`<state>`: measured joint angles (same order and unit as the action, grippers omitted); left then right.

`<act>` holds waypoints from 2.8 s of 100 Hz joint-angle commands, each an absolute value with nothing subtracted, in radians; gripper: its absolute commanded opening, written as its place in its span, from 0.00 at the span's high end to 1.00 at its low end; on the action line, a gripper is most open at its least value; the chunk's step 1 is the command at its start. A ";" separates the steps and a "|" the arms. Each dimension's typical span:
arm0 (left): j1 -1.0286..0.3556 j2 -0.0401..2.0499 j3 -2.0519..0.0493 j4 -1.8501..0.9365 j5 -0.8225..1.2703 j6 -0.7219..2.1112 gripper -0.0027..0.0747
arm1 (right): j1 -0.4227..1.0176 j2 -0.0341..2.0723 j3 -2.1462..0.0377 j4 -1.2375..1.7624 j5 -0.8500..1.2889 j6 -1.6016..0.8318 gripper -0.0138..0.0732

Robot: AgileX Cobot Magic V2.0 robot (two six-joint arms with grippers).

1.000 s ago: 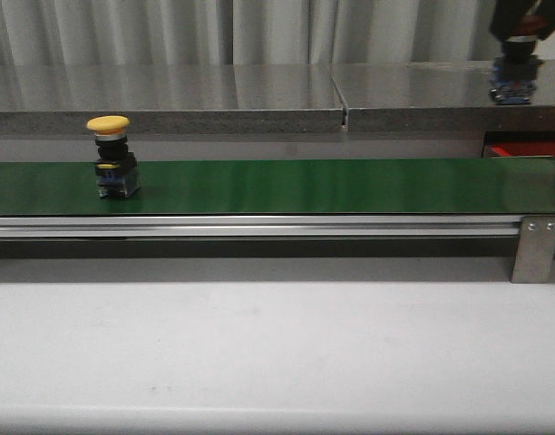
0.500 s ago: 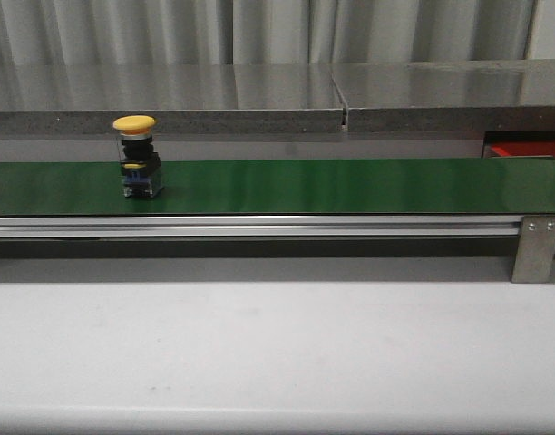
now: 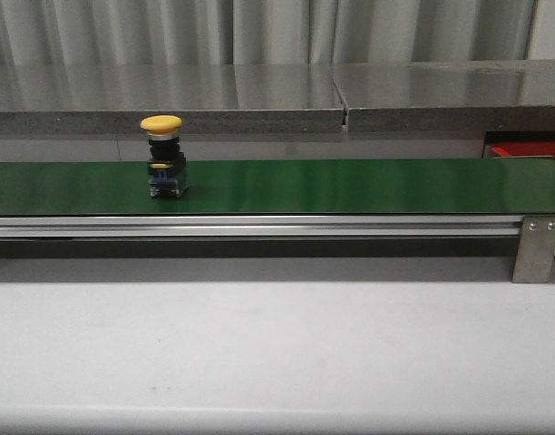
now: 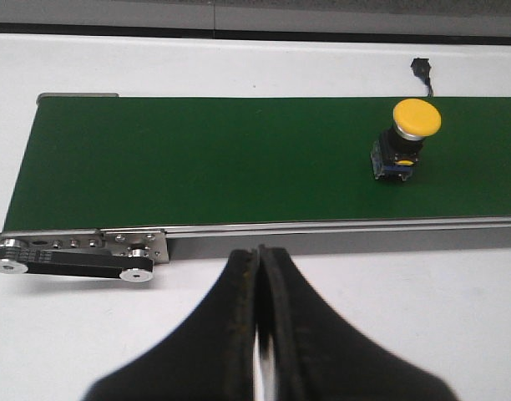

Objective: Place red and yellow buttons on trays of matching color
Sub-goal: 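Carry the red button into the red tray and open the right gripper, then move the right gripper back over the belt toward the yellow button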

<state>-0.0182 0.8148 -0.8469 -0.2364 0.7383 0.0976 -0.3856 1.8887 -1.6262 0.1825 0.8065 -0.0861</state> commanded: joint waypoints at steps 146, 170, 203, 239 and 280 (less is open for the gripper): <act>-0.029 0.807 -0.873 -0.248 0.625 0.096 0.99 | -0.393 1.913 -1.647 0.267 0.599 -0.087 0.38; -0.029 0.807 -0.873 -0.248 0.629 0.096 0.99 | -0.388 1.792 -1.638 0.234 0.641 -0.087 0.38; -0.029 0.807 -0.873 -0.248 0.629 0.096 0.99 | -0.315 1.552 -1.449 0.233 0.597 -0.089 0.38; -0.029 0.807 -0.873 -0.248 0.629 0.096 0.99 | -0.165 1.395 -1.359 0.230 0.684 -0.090 0.38; -0.029 0.807 -0.873 -0.248 0.629 0.096 0.99 | 0.055 1.395 -1.363 0.230 0.754 -0.146 0.19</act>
